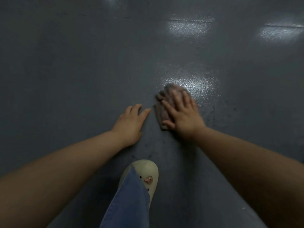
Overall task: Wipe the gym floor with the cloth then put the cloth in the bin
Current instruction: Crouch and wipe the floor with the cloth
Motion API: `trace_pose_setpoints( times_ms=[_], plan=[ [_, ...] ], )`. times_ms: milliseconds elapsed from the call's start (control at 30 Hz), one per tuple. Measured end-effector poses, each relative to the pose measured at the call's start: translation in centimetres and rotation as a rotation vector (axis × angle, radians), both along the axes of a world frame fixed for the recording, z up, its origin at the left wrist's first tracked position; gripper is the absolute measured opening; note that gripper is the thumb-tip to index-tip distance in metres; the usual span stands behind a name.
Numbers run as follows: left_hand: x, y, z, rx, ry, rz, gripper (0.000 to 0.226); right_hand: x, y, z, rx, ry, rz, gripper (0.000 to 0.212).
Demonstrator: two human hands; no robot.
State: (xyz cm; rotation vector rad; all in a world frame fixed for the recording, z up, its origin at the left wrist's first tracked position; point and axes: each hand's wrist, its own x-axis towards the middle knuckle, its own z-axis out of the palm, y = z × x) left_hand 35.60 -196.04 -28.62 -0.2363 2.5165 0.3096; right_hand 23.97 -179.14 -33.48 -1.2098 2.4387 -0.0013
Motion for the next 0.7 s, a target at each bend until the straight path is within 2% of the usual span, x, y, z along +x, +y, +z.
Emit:
trace_pose_setpoints(
  times_ms=[167,300,367,500,633,700],
  plan=[
    [-0.3,-0.3,0.2,-0.060,-0.051,-0.085,0.079,-6.3,3.7,0.5,0.107,0.045,-0.322,0.075],
    [-1.1,-0.3,0.5,-0.057,-0.059,-0.080,0.076,-5.0,0.7,0.5,0.041,-0.042,-0.426,0.071],
    [-1.8,-0.3,0.6,-0.067,-0.052,-0.090,0.068,-2.8,-0.9,0.4,0.023,-0.066,-0.288,0.070],
    [-4.1,-1.0,1.4,-0.107,-0.059,-0.166,0.043,3.4,-0.4,-0.2,-0.126,-0.027,0.147,0.061],
    [-6.5,-1.1,1.8,-0.087,-0.182,-0.278,0.043,3.1,3.2,-0.4,-0.091,-0.031,0.439,0.061],
    [-7.3,-0.5,1.9,-0.063,-0.223,-0.303,0.046,0.4,4.6,-0.8,-0.067,-0.018,0.475,0.062]
  ],
)
